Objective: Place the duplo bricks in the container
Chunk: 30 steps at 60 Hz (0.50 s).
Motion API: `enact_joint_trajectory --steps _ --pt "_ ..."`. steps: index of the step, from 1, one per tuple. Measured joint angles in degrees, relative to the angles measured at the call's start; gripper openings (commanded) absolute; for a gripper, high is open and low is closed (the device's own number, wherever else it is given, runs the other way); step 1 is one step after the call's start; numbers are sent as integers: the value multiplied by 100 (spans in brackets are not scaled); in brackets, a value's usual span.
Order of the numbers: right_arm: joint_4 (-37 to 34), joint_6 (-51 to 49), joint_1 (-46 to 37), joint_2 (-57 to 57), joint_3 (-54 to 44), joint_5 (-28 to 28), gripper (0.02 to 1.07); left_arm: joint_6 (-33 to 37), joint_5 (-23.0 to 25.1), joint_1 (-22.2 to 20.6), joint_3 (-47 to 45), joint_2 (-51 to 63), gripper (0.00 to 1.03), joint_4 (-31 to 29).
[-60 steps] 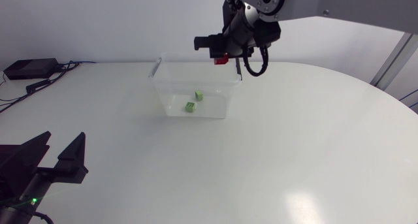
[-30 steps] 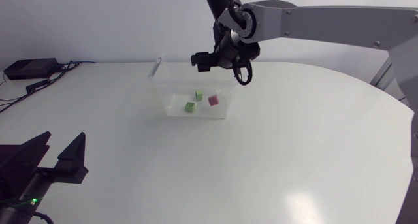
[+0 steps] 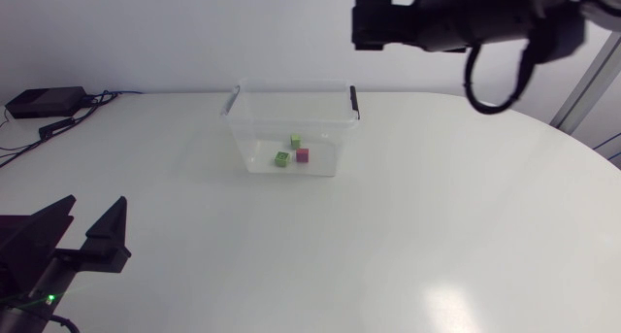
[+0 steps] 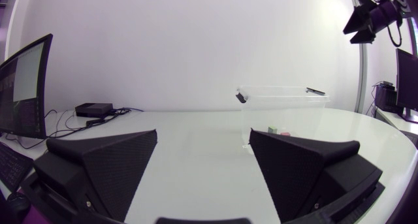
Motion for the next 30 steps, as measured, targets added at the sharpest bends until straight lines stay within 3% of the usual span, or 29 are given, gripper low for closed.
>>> enact_joint_trajectory --steps 8,30 --pt "92 -310 -81 -1255 -962 481 103 2 0 0 0 0 99 0" --pt "273 -1115 -568 -4317 -3268 763 103 0 0 0 0 0 99 0"
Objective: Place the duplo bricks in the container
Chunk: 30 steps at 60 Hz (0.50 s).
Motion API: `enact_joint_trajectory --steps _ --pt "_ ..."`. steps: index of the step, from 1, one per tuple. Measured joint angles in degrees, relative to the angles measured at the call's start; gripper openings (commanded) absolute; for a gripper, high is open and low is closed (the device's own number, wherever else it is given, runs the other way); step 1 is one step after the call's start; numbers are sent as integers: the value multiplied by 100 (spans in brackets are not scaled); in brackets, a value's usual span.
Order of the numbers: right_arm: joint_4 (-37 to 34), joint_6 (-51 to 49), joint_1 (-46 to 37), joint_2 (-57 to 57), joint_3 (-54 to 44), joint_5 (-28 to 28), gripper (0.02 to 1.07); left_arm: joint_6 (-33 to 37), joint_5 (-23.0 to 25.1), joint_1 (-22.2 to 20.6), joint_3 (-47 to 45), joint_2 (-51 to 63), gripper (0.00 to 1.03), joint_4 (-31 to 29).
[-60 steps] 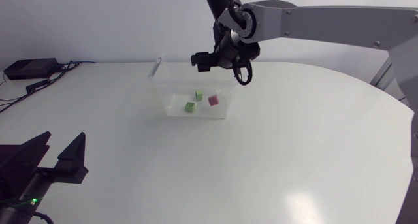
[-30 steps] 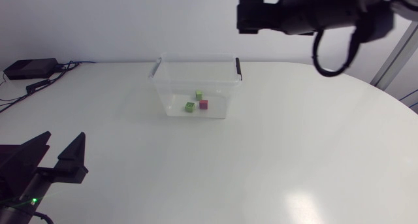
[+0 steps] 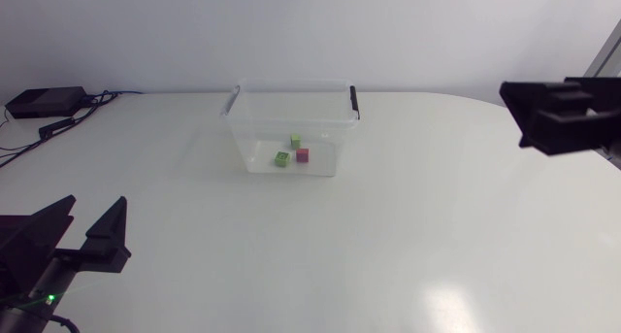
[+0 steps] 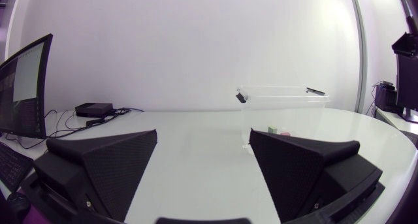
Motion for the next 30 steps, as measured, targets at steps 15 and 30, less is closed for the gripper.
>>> enact_joint_trajectory --steps 15,30 --pt "424 -455 118 -1838 -1554 -114 103 2 0 0 0 0 99 0" --pt "625 -835 173 -2964 -2688 -256 103 2 0 0 0 0 99 0"
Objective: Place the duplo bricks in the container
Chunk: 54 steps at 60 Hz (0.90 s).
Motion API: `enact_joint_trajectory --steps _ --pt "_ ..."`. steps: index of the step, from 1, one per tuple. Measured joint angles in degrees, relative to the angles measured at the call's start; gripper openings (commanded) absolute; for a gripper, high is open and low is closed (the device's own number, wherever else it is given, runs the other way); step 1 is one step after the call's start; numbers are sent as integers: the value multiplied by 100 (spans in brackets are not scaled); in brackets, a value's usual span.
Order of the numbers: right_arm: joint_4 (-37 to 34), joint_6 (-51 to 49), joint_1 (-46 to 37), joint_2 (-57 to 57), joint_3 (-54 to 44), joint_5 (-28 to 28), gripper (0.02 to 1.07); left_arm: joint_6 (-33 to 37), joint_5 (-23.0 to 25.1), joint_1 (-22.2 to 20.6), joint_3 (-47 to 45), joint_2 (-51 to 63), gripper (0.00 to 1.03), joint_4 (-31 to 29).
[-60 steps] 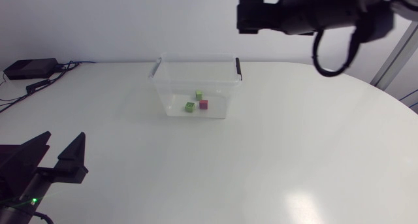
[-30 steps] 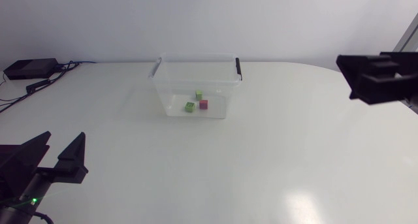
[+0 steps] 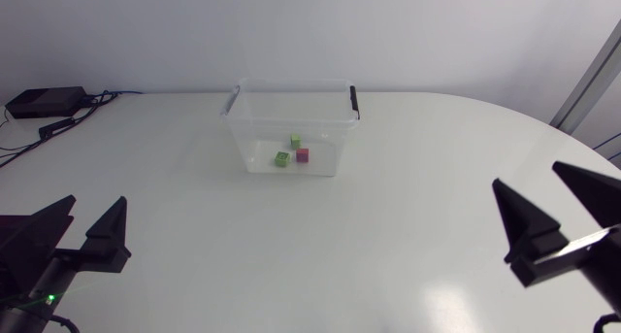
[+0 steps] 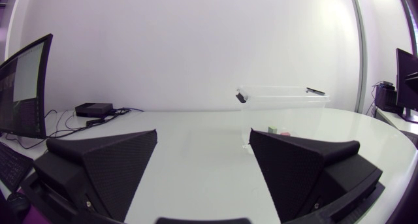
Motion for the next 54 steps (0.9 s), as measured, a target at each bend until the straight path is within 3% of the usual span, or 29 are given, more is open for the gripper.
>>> enact_joint_trajectory --steps 30,43,54 --pt "990 -372 328 -282 -1429 -603 103 0 0 0 0 0 99 0" --pt "1185 -463 273 -275 -1641 -1327 103 0 0 0 0 0 99 0" --pt "1335 -479 -22 -221 -1672 -1445 103 -2 0 0 0 0 99 0"
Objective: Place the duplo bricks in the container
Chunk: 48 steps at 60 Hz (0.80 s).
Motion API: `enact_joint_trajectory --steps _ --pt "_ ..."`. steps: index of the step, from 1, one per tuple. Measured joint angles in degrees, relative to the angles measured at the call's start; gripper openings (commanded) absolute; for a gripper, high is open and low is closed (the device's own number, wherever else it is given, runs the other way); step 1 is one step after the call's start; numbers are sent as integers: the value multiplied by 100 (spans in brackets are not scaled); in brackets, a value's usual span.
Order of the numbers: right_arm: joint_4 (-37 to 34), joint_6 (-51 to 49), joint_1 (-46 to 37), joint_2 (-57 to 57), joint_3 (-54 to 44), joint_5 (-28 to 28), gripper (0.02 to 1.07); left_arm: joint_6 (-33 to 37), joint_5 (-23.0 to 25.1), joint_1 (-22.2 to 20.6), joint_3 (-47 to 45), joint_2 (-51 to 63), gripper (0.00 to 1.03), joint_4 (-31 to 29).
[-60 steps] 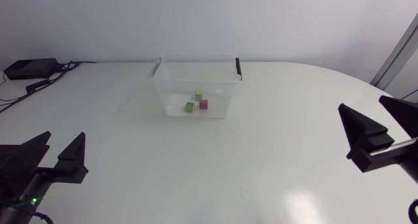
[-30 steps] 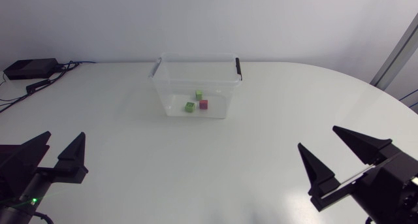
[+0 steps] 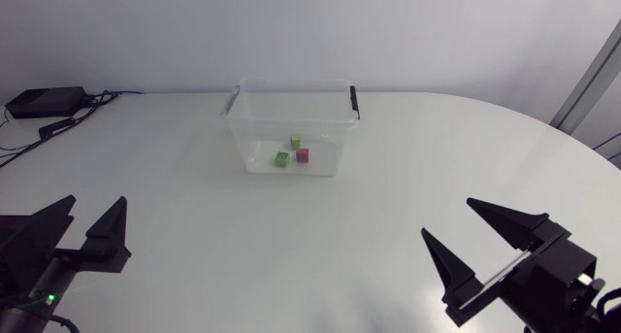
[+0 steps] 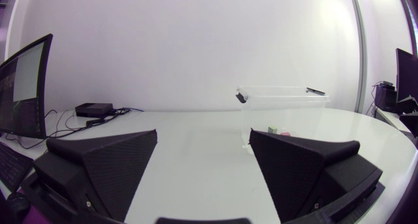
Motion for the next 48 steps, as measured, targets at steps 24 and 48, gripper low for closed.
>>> enact_joint_trajectory --steps 24,48 --pt "83 380 -1165 -2 -33 -15 103 -2 2 0 0 0 99 0" --pt "120 892 -2369 -24 -44 -17 103 -4 2 0 0 0 99 0"
